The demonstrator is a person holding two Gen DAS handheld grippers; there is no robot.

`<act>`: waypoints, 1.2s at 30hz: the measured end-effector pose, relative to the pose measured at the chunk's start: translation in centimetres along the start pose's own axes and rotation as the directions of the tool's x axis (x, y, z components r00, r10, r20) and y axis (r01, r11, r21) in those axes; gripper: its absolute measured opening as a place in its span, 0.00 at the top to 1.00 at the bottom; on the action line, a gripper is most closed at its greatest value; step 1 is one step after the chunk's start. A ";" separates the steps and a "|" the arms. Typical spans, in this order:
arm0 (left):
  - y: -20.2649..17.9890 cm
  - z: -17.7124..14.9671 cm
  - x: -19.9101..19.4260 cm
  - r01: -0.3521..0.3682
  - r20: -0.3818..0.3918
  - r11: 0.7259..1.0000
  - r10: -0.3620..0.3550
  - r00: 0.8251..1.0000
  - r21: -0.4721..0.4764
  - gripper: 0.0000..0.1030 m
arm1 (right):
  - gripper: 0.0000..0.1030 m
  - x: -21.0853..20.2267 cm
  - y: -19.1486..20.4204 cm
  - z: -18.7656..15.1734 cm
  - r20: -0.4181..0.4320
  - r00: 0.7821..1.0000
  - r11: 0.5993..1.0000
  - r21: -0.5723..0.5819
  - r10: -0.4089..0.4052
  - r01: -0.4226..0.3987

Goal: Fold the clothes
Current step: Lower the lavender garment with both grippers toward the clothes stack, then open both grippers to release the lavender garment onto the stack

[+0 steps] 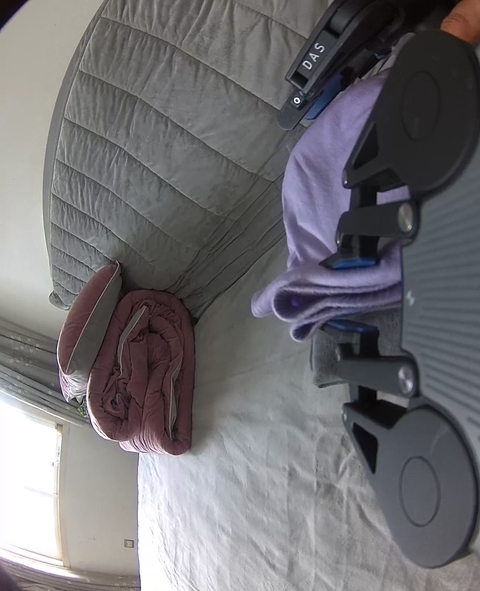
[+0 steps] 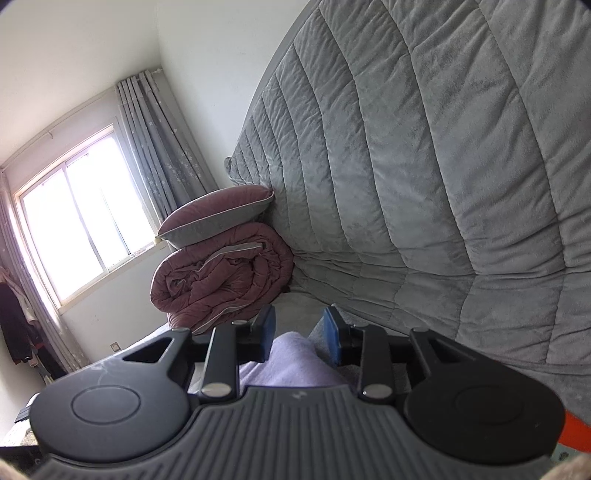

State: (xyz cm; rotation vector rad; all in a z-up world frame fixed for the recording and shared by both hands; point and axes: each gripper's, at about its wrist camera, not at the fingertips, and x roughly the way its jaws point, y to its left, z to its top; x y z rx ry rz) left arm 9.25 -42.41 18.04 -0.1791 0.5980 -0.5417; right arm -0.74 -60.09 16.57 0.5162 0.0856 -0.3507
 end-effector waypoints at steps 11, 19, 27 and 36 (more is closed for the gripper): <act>0.3 1.1 -2.8 -0.014 0.121 0.998 0.006 0.993 0.066 0.72 | 0.67 -0.2 -0.1 0.0 -0.029 1.000 1.000 0.021 0.013 -0.012; -1.6 -0.1 -2.9 0.061 0.150 0.965 -0.102 0.984 0.255 0.72 | 0.67 -0.6 1.3 0.0 -0.073 0.989 0.991 -0.024 0.127 -0.129; -1.6 -2.0 -1.0 0.049 0.103 0.944 -0.087 0.991 0.327 0.72 | 0.68 1.0 3.0 -1.9 -0.179 0.978 0.979 -0.152 0.110 -0.138; -0.8 -2.9 -0.5 0.072 0.090 0.948 -0.104 0.990 0.309 0.72 | 0.73 1.0 2.1 -2.5 -0.153 0.986 0.983 -0.162 0.065 -0.090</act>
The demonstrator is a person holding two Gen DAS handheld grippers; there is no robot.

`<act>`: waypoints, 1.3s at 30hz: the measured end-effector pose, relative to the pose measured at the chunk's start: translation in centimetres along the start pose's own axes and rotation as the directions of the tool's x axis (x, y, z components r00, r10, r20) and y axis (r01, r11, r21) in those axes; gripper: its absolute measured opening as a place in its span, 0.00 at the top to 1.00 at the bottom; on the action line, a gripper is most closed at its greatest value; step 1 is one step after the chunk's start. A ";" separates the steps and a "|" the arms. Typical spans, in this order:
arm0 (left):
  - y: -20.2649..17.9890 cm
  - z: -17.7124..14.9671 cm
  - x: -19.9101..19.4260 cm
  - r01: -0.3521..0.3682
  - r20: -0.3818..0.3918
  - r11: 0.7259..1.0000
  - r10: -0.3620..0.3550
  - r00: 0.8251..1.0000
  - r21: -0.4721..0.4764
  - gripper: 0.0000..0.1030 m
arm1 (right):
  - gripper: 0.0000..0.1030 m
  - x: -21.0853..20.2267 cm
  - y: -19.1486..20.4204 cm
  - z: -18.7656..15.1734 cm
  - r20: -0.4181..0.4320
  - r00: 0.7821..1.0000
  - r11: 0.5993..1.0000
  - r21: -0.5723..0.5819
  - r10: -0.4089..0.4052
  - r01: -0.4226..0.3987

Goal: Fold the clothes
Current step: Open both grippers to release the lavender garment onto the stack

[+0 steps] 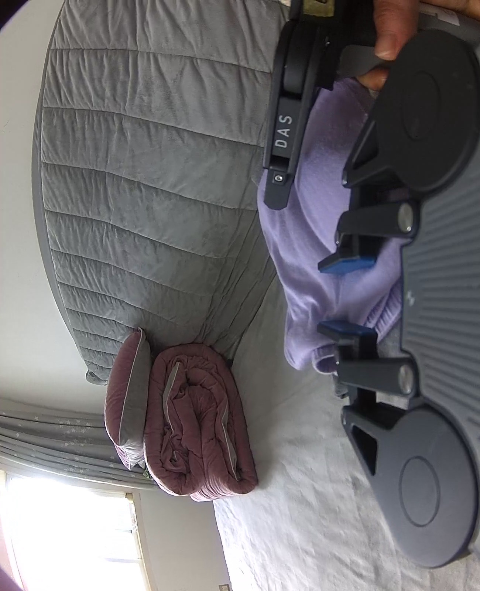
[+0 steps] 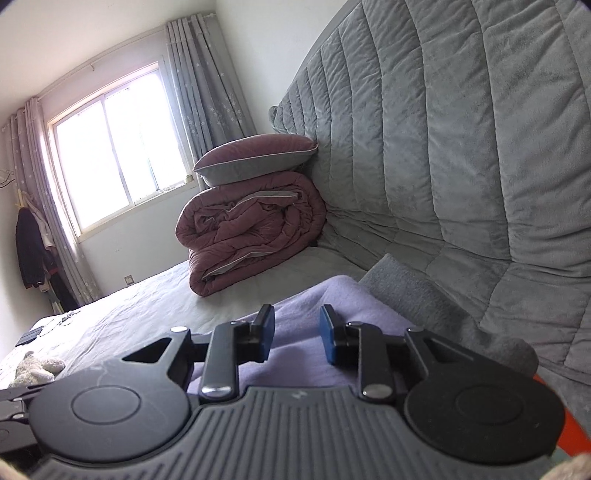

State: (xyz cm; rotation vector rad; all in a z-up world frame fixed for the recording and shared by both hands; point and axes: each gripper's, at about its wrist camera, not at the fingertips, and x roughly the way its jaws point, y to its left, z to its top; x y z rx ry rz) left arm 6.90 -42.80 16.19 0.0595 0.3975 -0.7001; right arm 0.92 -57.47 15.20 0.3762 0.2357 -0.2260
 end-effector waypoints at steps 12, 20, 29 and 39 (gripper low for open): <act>0.9 2.8 1.1 0.009 0.024 1.000 -0.008 1.000 -0.029 0.68 | 0.68 -0.7 0.2 0.3 0.005 1.000 1.000 -0.005 -0.023 0.023; 1.2 2.5 4.6 0.003 -0.069 1.000 -0.005 0.998 -0.028 0.68 | 0.67 -1.2 1.1 0.2 -0.037 0.999 0.997 -0.075 0.015 -0.017; 2.4 3.2 5.2 -0.036 -0.146 0.992 0.018 0.989 -0.123 0.68 | 0.65 -1.9 2.3 -0.3 -0.070 0.998 0.978 -0.206 0.002 -0.017; 1.8 3.0 4.1 -0.087 -0.120 0.991 0.075 0.990 -0.098 0.68 | 0.61 -3.6 2.6 -0.5 -0.067 0.997 0.964 -0.261 0.034 -0.051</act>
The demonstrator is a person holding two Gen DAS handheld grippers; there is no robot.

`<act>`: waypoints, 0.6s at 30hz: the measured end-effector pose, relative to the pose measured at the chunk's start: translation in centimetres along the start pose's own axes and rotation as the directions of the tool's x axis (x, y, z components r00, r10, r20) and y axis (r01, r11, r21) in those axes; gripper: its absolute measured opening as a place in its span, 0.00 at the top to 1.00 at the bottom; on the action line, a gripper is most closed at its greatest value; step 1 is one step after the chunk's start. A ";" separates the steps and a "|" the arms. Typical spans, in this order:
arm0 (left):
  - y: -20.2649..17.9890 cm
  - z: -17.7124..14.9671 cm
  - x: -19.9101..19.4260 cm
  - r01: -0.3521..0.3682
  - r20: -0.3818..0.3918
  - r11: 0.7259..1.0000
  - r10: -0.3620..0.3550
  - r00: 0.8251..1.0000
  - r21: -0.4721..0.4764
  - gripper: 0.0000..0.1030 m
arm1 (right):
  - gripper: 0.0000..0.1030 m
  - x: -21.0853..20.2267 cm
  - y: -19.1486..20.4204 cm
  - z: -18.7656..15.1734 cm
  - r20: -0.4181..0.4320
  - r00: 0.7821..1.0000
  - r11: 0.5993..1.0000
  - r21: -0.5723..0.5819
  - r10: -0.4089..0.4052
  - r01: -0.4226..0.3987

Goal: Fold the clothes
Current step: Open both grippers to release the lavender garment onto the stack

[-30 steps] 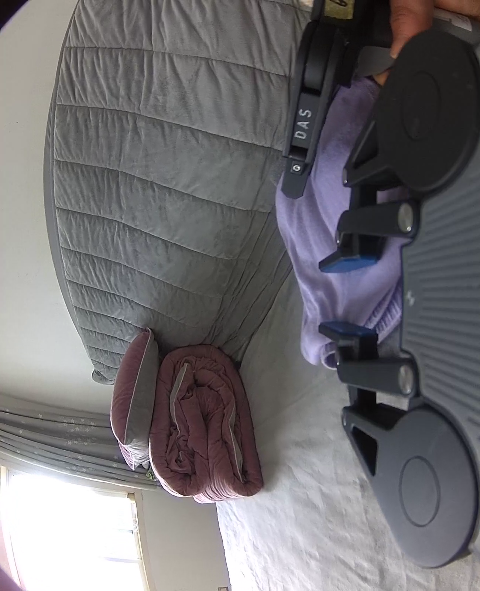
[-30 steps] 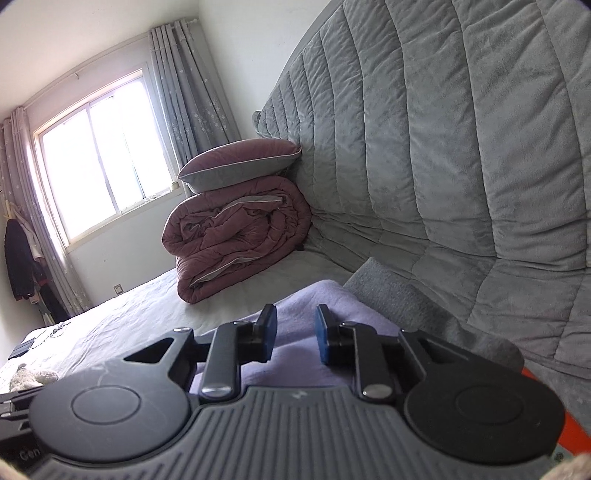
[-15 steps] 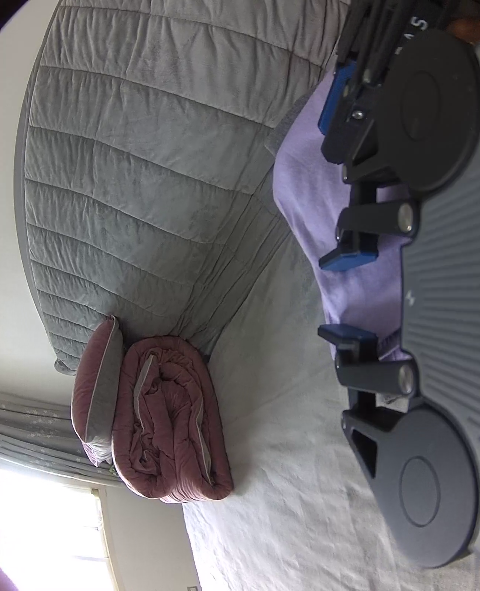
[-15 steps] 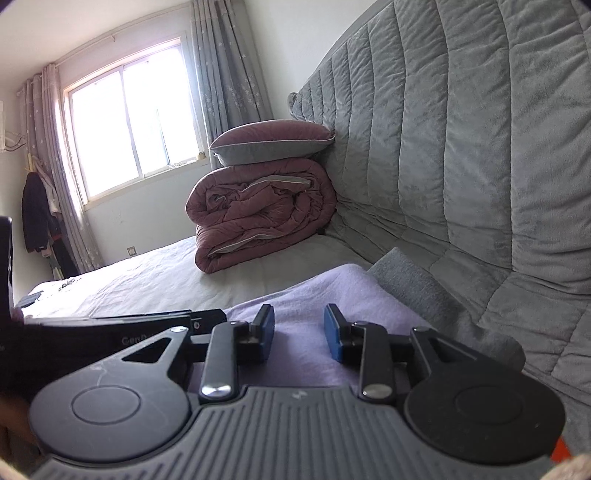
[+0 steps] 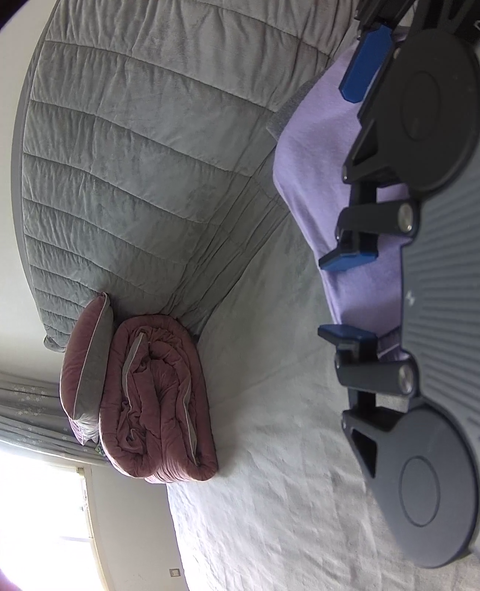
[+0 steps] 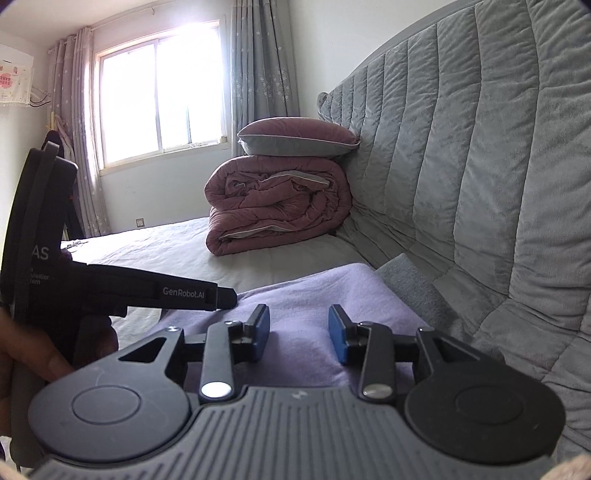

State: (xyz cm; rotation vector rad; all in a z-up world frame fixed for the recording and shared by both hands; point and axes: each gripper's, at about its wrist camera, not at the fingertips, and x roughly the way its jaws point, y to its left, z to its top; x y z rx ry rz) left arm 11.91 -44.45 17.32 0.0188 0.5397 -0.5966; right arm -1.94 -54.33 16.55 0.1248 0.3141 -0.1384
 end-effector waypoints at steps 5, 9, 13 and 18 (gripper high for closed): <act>-1.2 -1.7 -3.6 -0.030 0.104 0.997 0.022 0.994 0.074 0.68 | 0.60 -0.3 0.1 0.0 0.005 1.000 1.000 -0.003 -0.001 0.001; -1.9 -3.3 -5.5 -0.035 0.139 0.992 0.018 0.990 0.118 0.67 | 0.60 -0.6 0.1 0.0 0.005 1.000 1.000 0.006 -0.012 0.012; -1.8 -4.3 -6.5 -0.025 0.149 0.994 0.009 0.989 0.105 0.67 | 0.59 -1.1 0.3 0.1 0.008 1.000 0.999 0.010 -0.030 0.030; -1.7 -5.5 -7.5 -0.027 0.163 0.995 0.010 0.987 0.100 0.67 | 0.58 -1.5 0.3 -0.1 0.006 0.999 0.999 0.014 -0.045 0.045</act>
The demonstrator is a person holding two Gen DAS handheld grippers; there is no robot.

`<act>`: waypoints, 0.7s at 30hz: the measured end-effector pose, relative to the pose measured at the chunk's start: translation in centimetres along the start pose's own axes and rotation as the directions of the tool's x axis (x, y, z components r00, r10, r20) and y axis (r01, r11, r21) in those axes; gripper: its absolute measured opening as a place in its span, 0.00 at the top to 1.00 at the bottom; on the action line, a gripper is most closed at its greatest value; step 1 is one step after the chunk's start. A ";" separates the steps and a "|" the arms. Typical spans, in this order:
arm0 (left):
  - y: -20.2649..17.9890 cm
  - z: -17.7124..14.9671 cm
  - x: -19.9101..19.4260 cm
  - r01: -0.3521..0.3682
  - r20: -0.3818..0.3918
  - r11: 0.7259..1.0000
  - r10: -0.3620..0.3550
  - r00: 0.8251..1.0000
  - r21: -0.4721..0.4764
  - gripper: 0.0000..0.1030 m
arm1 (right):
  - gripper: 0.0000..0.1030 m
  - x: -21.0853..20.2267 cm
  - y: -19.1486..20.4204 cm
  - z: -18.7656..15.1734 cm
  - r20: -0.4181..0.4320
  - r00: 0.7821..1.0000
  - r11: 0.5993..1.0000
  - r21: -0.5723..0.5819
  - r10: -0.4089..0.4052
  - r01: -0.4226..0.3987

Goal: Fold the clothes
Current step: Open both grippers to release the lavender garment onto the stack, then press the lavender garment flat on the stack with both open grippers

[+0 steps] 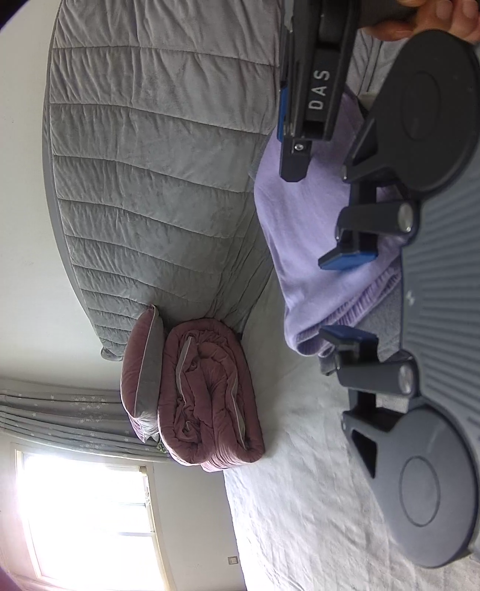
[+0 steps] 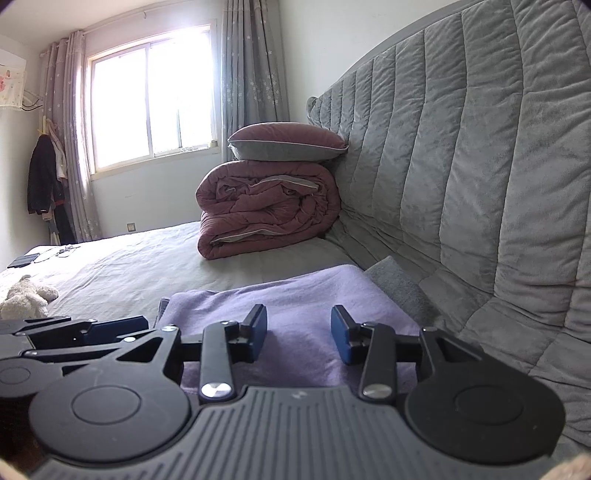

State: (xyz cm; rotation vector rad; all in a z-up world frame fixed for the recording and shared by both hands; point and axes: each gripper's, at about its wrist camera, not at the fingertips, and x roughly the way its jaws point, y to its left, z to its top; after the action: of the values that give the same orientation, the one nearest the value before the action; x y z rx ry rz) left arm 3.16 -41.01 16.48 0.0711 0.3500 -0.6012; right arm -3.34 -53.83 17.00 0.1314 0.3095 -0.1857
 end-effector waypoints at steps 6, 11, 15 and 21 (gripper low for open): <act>0.3 -0.3 -0.5 0.001 -0.004 1.000 -0.001 1.000 -0.014 0.67 | 0.58 -0.7 -0.2 -0.2 -0.006 1.000 1.000 0.005 -0.009 0.009; 0.1 -0.5 -1.1 0.000 0.000 1.000 0.000 1.000 -0.016 0.67 | 0.57 -1.1 -0.3 -0.3 -0.010 1.000 1.000 0.009 -0.014 0.014; 0.1 -0.7 -1.5 0.002 -0.004 1.000 -0.002 1.000 -0.031 0.67 | 0.57 -1.4 -0.4 -0.3 -0.016 1.000 1.000 0.013 -0.022 0.022; -0.1 -0.8 -2.2 0.006 0.000 0.999 -0.006 1.000 -0.037 0.67 | 0.56 -1.8 -0.3 -0.3 -0.018 0.999 0.999 0.007 -0.032 0.032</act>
State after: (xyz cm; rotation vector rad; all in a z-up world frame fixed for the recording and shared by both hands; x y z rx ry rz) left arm 1.16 -39.71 16.50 0.0342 0.3613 -0.6007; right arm -5.16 -53.83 17.28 0.1352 0.3290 -0.2176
